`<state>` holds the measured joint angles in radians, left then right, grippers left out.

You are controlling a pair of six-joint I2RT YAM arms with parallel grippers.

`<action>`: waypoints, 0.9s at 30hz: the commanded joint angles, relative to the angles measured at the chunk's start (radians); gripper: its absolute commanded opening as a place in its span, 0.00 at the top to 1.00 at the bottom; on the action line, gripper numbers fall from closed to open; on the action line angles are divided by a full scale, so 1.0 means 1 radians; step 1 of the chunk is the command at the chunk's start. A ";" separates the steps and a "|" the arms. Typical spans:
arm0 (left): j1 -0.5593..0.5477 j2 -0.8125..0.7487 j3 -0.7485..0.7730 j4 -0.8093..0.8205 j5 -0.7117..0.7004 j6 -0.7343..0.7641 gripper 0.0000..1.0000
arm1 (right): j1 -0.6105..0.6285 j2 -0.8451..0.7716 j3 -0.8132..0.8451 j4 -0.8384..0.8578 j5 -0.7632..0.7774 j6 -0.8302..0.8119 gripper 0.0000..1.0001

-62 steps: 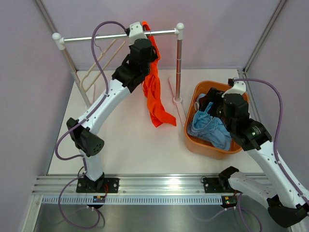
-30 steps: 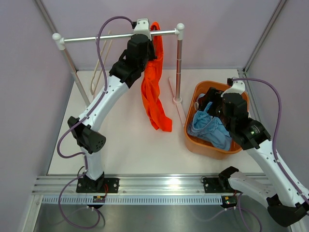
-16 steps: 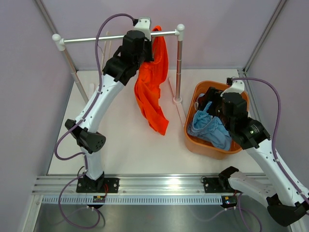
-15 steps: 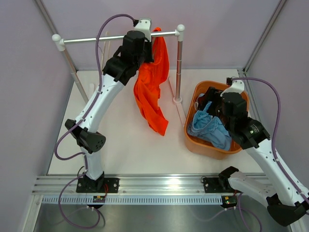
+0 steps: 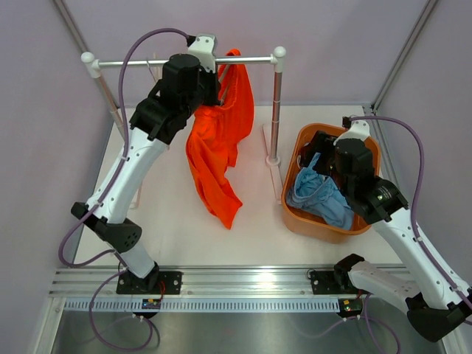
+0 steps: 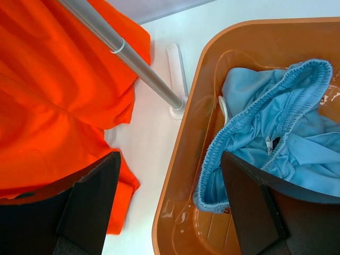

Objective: Remove the shorts from the hanger

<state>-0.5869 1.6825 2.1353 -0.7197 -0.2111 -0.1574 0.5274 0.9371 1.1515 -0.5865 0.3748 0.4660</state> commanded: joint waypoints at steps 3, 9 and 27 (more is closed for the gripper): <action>-0.001 -0.090 -0.023 0.100 0.047 0.062 1.00 | -0.003 0.008 0.019 0.044 -0.005 -0.013 0.15; -0.002 -0.070 0.029 0.045 0.070 0.079 1.00 | -0.004 0.003 0.022 0.037 -0.008 -0.020 0.15; -0.160 -0.385 -0.468 0.020 0.036 0.039 1.00 | 0.167 0.222 0.203 0.001 -0.081 -0.018 0.23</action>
<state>-0.7208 1.3846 1.7058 -0.8066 -0.1684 -0.1070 0.6323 1.1244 1.2743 -0.5961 0.2703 0.4465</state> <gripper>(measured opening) 0.049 0.773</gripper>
